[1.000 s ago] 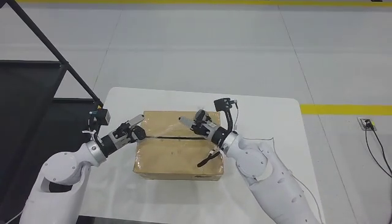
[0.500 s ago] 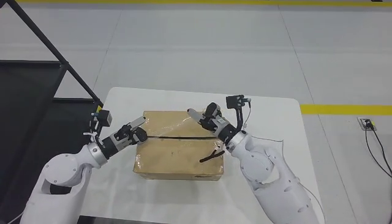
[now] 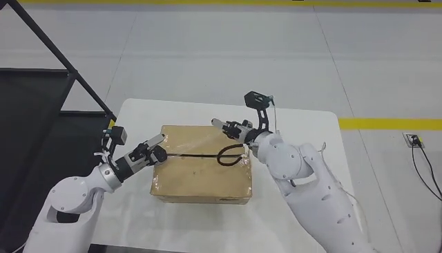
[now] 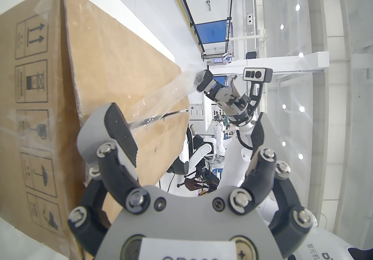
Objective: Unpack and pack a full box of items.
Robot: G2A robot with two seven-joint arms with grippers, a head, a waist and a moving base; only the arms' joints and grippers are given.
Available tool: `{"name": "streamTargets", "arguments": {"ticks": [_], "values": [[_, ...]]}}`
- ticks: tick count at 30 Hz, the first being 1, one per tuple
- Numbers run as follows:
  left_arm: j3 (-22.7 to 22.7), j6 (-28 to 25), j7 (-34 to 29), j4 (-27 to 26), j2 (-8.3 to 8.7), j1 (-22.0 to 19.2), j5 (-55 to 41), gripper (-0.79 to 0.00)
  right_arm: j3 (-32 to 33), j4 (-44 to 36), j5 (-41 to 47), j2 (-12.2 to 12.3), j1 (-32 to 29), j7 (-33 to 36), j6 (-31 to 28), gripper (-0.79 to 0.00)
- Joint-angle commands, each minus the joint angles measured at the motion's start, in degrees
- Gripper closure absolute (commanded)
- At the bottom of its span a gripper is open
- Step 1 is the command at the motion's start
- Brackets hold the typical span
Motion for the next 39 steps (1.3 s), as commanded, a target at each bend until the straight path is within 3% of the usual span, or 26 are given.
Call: {"name": "streamTargets", "arguments": {"ticks": [1,3,8,9,10,11,21,32,39], "values": [[0.0,-0.1,0.1,-0.1,0.06,0.1,-0.1,-0.785,-2.1,0.8,-2.3,-0.4,2.0,2.3,3.4,-0.6],[0.0,-0.2,0.2,-0.2,0.1,0.3,-0.4,-0.785,-3.8,1.8,-3.7,-0.8,3.9,4.5,5.9,-0.376],[0.0,-0.3,0.4,-0.4,0.22,0.6,-0.6,-0.785,-6.4,4.5,-6.0,-1.7,7.9,7.9,10.5,-0.274],[0.0,-0.3,0.5,-0.5,0.25,0.6,-0.7,-0.785,-6.6,5.0,-6.1,-1.9,8.3,8.0,10.9,-0.206],[0.0,-0.4,0.5,-0.5,0.27,0.6,-0.8,-0.785,-6.8,5.6,-6.3,-2.0,8.7,8.2,11.4,-0.058],[0.0,-0.4,0.5,-0.5,0.29,0.7,-0.8,-0.785,-6.9,6.2,-6.3,-2.2,9.2,8.1,11.9,0.0],[0.3,-0.5,0.7,-0.8,0.5,0.8,-1.2,-0.785,-4.8,6.8,-4.3,-2.6,7.7,5.0,11.2,0.0],[0.5,-0.6,0.3,-1.0,0.81,0.7,-1.1,-0.785,0.7,-6.6,-3.8,-1.4,-7.2,-8.9,4.6,0.0],[0.3,-0.7,-0.7,-1.2,1.1,0.8,-0.9,-0.785,2.4,-10.8,-3.4,-1.0,-14.7,-15.3,-0.1,0.0]]}}
